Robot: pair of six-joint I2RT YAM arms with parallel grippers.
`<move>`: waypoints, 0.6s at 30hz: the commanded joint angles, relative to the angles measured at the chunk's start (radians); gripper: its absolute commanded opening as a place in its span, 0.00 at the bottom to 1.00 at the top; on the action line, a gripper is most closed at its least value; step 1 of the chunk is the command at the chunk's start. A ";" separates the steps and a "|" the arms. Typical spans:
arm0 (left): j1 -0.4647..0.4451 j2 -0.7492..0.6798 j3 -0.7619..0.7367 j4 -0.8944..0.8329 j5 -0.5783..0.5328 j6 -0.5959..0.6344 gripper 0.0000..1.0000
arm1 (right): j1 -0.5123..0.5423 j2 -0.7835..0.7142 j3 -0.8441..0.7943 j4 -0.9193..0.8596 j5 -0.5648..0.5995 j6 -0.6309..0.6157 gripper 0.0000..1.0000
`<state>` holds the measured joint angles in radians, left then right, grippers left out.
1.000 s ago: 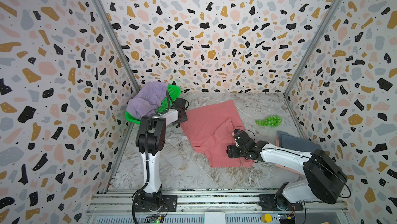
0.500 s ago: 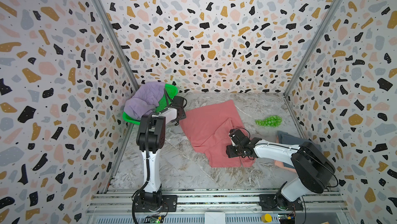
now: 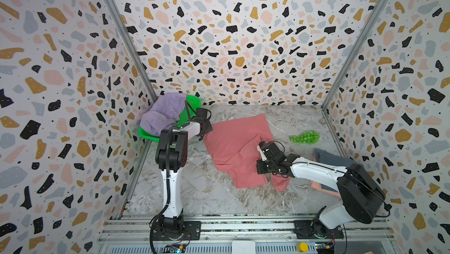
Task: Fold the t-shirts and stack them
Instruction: 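Grasp hem nearest the robot with right gripper while left gripper holds corner, then lift the pink t-shirt high with both grippers, spreading it between them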
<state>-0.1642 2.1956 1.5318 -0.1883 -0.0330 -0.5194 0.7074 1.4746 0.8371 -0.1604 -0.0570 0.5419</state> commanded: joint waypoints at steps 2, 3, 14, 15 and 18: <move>0.000 -0.110 -0.050 0.035 0.139 -0.022 0.00 | -0.081 -0.156 0.071 0.054 0.045 0.001 0.00; 0.001 -0.137 -0.049 0.048 0.158 -0.028 0.00 | -0.097 -0.181 0.080 0.055 0.053 -0.003 0.00; 0.056 -0.576 0.110 0.166 0.358 -0.097 0.00 | -0.289 -0.288 0.587 -0.021 0.070 -0.317 0.00; 0.058 -0.612 0.128 0.169 0.365 -0.097 0.00 | -0.289 -0.281 0.642 -0.021 0.072 -0.344 0.00; 0.070 -0.729 0.190 0.176 0.345 -0.090 0.00 | -0.290 -0.261 0.827 -0.003 0.078 -0.421 0.00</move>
<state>-0.1097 1.5669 1.6600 -0.0837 0.2848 -0.6029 0.4164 1.2228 1.5223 -0.1909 0.0055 0.2508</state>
